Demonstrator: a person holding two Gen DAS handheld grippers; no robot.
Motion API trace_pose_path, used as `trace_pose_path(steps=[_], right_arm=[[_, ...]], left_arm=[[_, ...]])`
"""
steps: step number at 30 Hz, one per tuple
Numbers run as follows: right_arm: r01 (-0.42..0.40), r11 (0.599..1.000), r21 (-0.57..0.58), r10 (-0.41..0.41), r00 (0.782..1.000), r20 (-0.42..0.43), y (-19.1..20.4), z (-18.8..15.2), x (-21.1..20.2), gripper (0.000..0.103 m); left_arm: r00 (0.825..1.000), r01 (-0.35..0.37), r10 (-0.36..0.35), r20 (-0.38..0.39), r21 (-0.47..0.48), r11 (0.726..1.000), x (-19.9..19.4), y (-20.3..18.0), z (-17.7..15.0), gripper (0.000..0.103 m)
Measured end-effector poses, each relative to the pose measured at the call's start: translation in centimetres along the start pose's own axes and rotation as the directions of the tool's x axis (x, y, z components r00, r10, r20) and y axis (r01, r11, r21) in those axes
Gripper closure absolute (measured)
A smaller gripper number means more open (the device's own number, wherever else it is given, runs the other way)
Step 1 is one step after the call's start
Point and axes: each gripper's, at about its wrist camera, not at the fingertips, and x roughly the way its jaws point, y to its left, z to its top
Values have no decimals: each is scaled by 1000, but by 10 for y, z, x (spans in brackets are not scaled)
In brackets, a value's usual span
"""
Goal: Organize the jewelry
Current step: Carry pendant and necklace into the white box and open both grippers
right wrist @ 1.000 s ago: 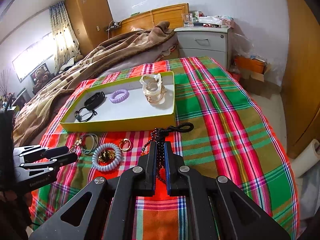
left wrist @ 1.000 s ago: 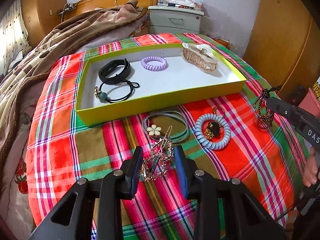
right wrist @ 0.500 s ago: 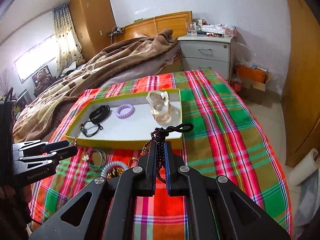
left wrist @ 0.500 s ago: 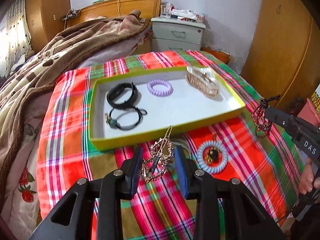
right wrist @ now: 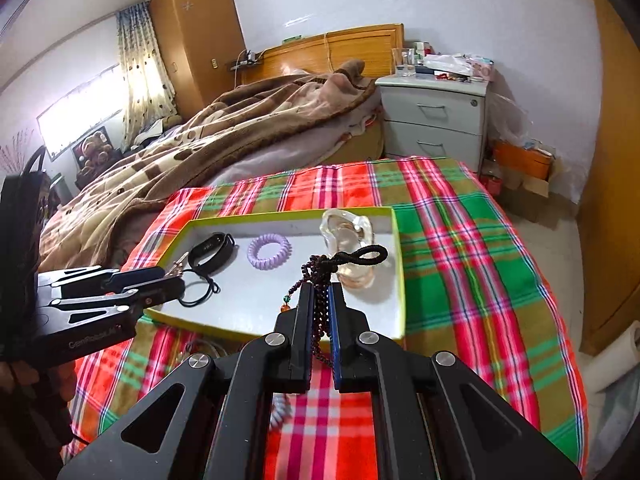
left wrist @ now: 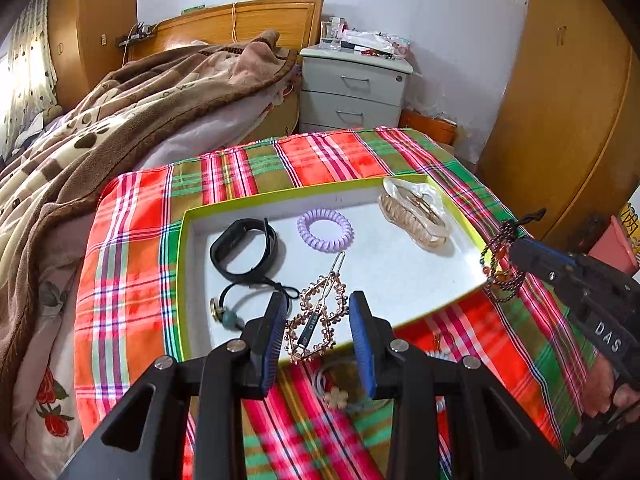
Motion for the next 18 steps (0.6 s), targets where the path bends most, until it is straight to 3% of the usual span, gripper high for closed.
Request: trace_pose_path(steps=[18], right_arm=[[-22,1000,0,21,994,-104,4,7,58,96]], left_arm=[[998,19,-20,-58,-17,1000,53,8,26,69]])
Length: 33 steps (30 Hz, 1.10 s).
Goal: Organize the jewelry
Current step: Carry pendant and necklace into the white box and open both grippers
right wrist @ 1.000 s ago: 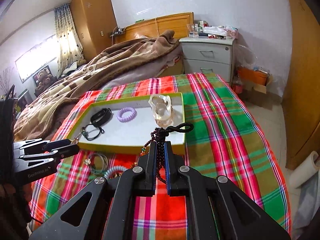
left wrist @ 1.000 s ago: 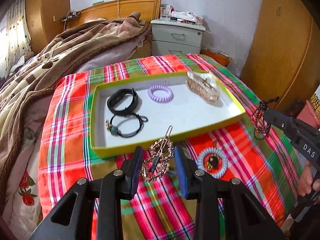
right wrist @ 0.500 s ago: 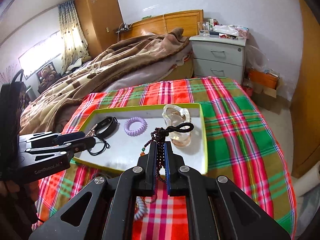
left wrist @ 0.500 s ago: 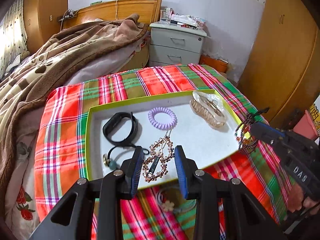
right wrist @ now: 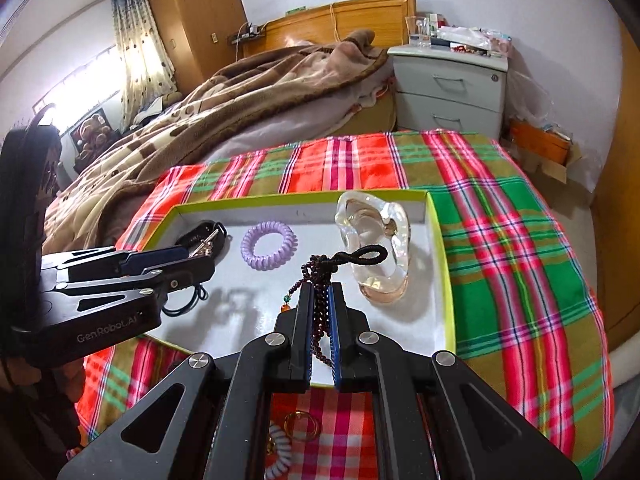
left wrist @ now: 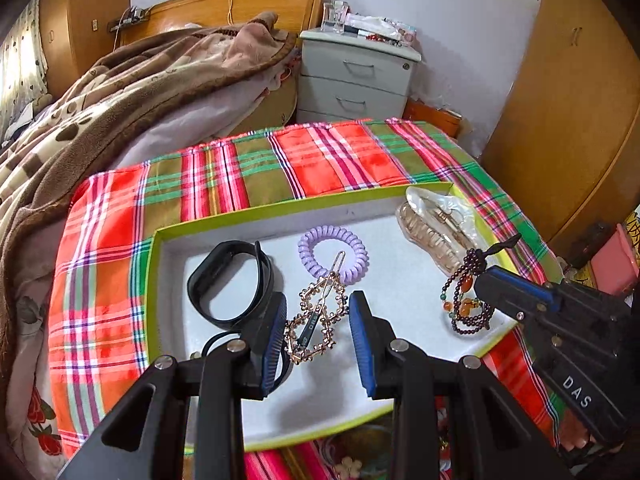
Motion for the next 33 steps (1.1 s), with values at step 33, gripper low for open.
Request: trace_pose_path(steps=[33], right_arm=[[24,1000,-12,-25,995,-97,-4,-7,30,93]], left_arm=[[996,-17,17,-87,4,1000,32,-6,-3,69]])
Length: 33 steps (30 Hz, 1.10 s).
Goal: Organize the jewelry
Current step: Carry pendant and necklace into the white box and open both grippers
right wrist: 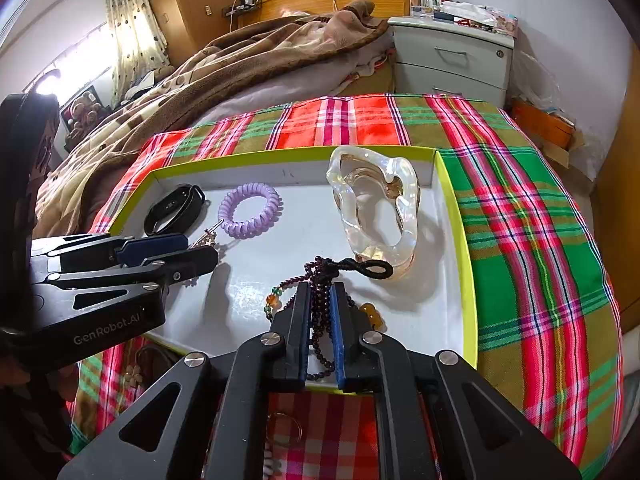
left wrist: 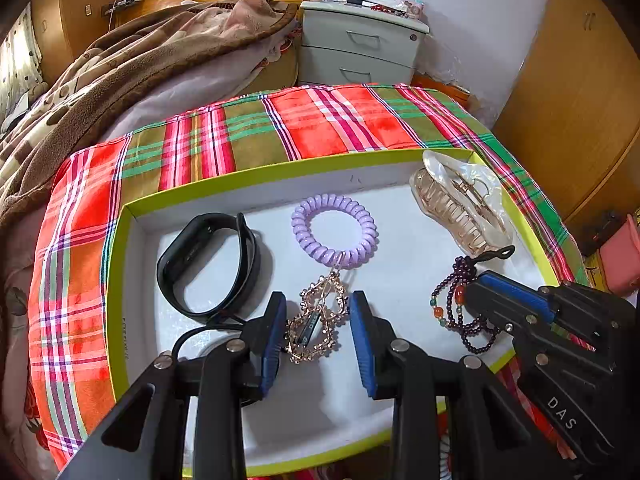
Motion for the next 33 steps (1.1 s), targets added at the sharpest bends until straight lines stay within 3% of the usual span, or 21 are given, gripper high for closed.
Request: trace_pose_path(steps=[17,21,33], right_arm=[[6,1000,14,-6,1000,11,-2,-2,-6,82],[3,1000,18,-3,1000,20,-2,-2,-10,75],[-6,1000,29,4,998,64,1,-9,-29,72]], left_arm=[[1000,-1,1,6,-4,1000,-5,-3,-1,66],[1000,-6,6,9,-11,1000,-7,-2,-1,62],[998,-14,15,64,-17,1000,-32,-3,-9,57]])
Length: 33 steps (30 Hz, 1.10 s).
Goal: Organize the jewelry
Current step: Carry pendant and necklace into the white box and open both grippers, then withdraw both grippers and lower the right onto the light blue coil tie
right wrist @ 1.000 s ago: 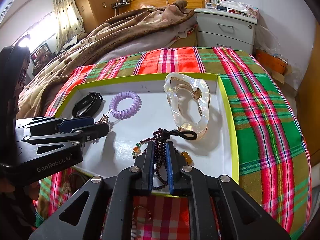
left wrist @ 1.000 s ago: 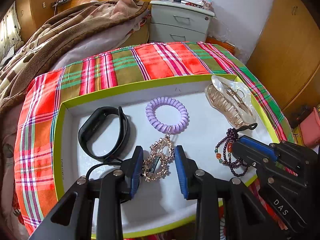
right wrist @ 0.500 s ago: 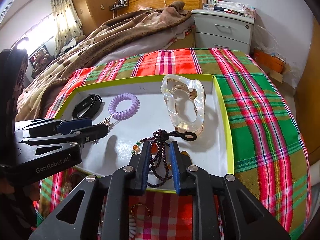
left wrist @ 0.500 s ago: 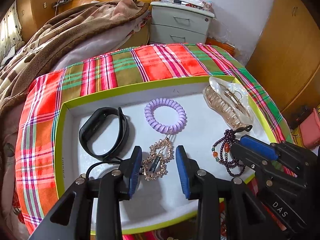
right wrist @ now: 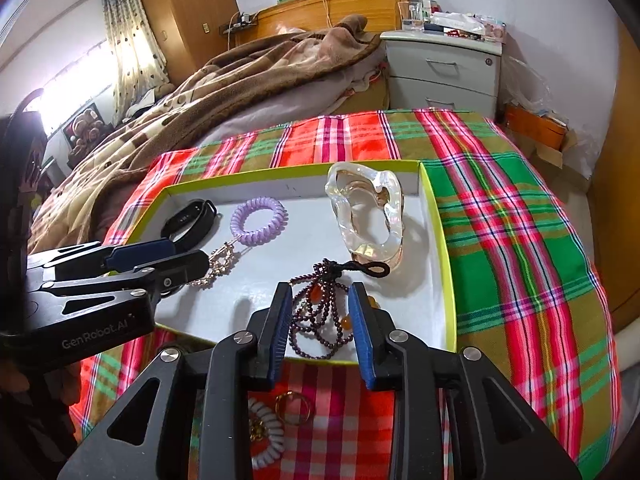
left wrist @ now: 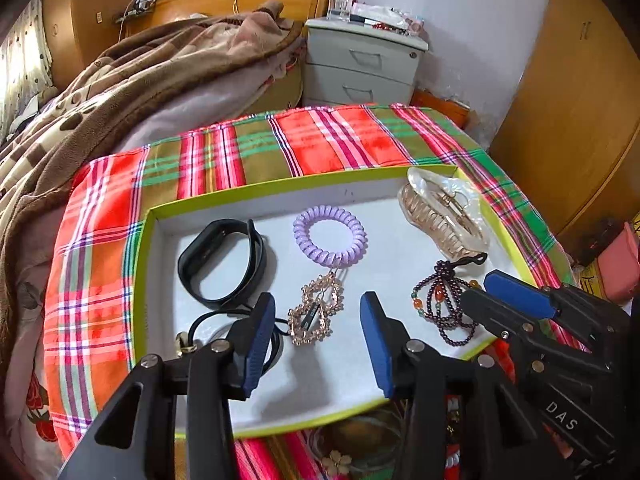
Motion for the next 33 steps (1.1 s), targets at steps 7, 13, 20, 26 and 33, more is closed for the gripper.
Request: trace_pose_path(steps=[7,13,20,26,33], right_arm=[[3,1000,0,-3,1000,28,3,-5,-14,69],[5,1000,-16,-4,998,63,8,-12,-29,68],[-1,999,-33,4,996,87,13,-30,-47,68],[-20,1000,-19,22,997,71,7,-47,-52,68],[-32,999,-32,32,999,0,10,-67,-45,68]], left_arm=[[999,-12,13,40,-17,1000,-24,0,-10,57],[998,-19,21,65,-26,999,-40,-1,-25,57],[994,-20,25,103,-44,999,-59,2,-49,57],[994,7,2,111,-81,997,-68,12,-71,57],[995,26,-15,100,-111,994,-69,23,-94,57]])
